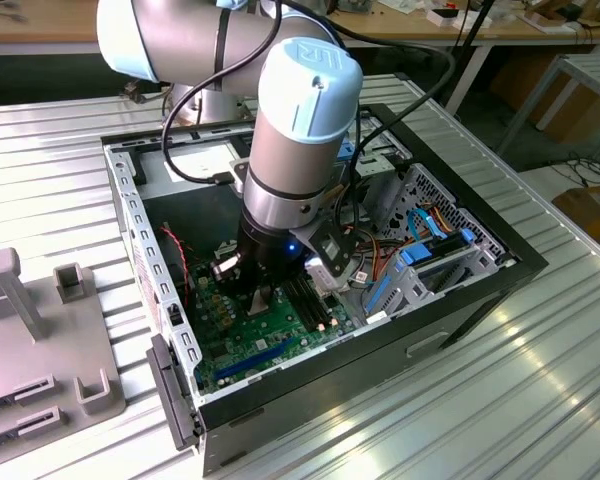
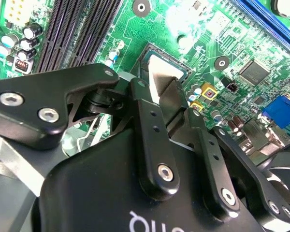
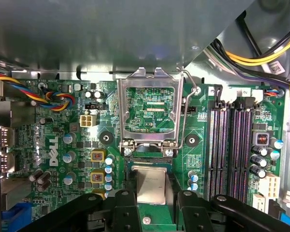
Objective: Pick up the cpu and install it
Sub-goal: 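Place the cpu into insertion slot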
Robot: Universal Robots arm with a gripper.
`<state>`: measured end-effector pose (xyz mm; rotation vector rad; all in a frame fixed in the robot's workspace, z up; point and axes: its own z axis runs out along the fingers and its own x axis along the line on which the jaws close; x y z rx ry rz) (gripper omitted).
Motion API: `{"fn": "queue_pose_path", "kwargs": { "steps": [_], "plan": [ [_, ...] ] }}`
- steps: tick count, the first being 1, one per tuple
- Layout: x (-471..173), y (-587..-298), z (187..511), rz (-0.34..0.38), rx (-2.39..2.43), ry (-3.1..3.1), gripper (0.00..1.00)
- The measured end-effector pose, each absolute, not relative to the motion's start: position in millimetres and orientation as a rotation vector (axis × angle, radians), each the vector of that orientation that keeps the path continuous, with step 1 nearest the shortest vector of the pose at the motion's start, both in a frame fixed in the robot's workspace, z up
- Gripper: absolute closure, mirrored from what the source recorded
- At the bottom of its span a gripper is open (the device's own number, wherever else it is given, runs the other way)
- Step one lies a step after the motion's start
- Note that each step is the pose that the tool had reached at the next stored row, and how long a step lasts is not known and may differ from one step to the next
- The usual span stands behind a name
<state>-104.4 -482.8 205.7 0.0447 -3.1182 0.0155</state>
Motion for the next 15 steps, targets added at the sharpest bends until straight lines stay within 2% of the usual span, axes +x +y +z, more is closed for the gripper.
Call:
{"fn": "queue_pose_path", "kwargs": {
  "steps": [15],
  "plan": [
    [-104.4,-482.7,203.0,0.014,0.045,-3.119,0.64]
  ]
}}
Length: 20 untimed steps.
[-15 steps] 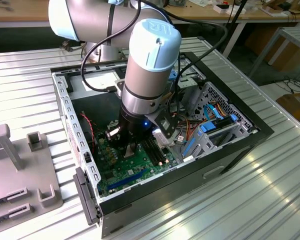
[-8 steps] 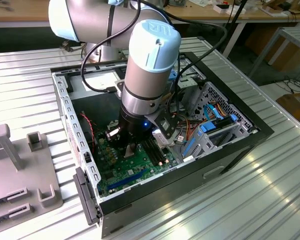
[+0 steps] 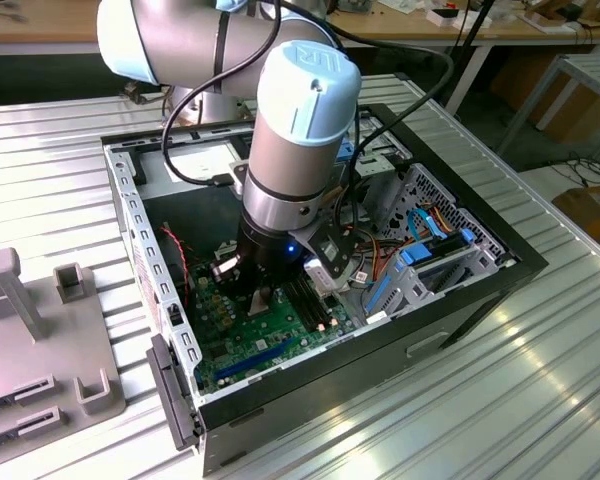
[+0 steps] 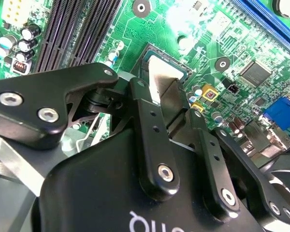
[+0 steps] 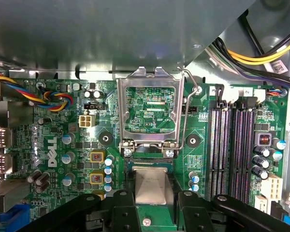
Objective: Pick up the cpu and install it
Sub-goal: 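Place the cpu into insertion slot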
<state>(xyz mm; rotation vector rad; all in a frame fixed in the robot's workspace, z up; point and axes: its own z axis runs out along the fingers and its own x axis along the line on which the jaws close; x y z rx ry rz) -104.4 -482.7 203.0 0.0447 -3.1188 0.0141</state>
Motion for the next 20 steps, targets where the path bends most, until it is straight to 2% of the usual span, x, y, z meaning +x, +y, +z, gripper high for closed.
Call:
{"fn": "queue_pose_path", "kwargs": {
  "steps": [6,20],
  "plan": [
    [-104.5,-482.8,212.0,0.015,0.045,-3.116,0.64],
    [-102.5,-482.8,207.1,0.015,0.045,-3.115,0.64]
  ]
}}
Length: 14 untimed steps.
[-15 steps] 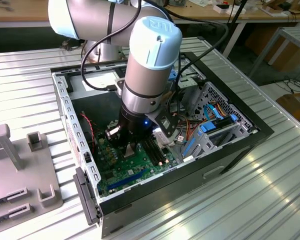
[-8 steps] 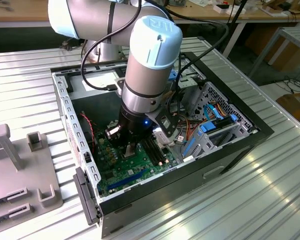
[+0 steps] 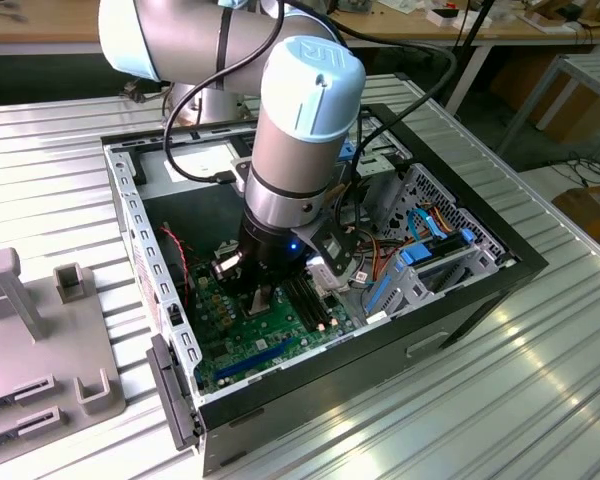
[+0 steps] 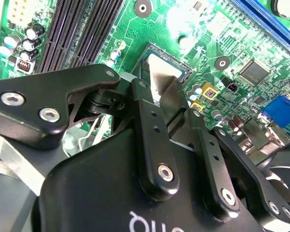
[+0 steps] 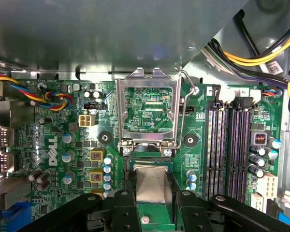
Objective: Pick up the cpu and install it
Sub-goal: 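Place the cpu into insertion slot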
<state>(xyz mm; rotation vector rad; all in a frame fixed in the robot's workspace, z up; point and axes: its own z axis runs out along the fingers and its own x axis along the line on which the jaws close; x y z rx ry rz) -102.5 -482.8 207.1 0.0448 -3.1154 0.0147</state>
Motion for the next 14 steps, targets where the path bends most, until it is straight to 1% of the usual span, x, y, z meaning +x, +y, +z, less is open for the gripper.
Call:
{"fn": "queue_pose_path", "kwargs": {
  "steps": [14],
  "plan": [
    [-100.2,-482.9,203.6,0.015,0.045,-3.115,0.64]
  ]
}}
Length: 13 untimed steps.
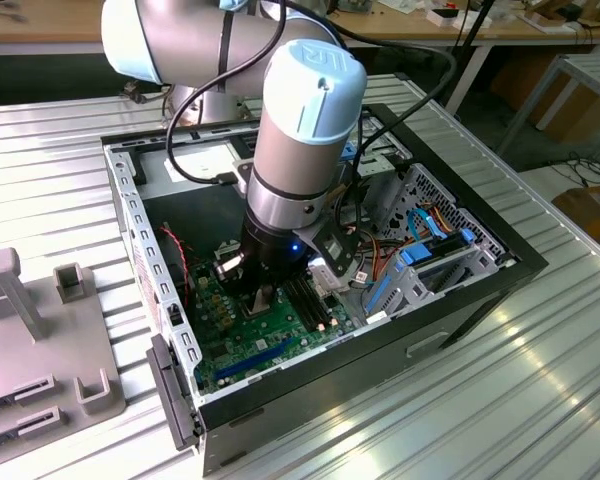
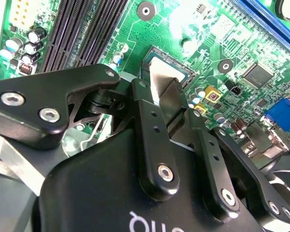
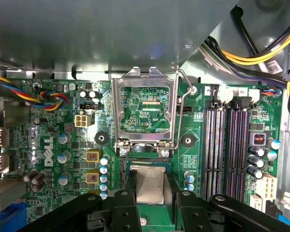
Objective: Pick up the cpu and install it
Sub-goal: 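Place the cpu into insertion slot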
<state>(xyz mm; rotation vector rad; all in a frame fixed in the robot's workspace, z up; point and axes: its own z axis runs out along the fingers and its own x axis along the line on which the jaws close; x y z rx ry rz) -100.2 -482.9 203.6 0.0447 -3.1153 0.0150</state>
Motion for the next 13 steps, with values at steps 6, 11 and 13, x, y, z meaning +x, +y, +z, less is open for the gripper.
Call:
{"fn": "queue_pose_path", "kwargs": {
  "steps": [6,11,13],
  "plan": [
    [-101.7,-482.8,203.1,0.012,0.045,-3.116,0.64],
    [-102.6,-482.8,203.1,0.012,0.045,-3.115,0.64],
    [-102.6,-482.8,203.4,0.011,0.045,-3.116,0.64]
  ]
}}
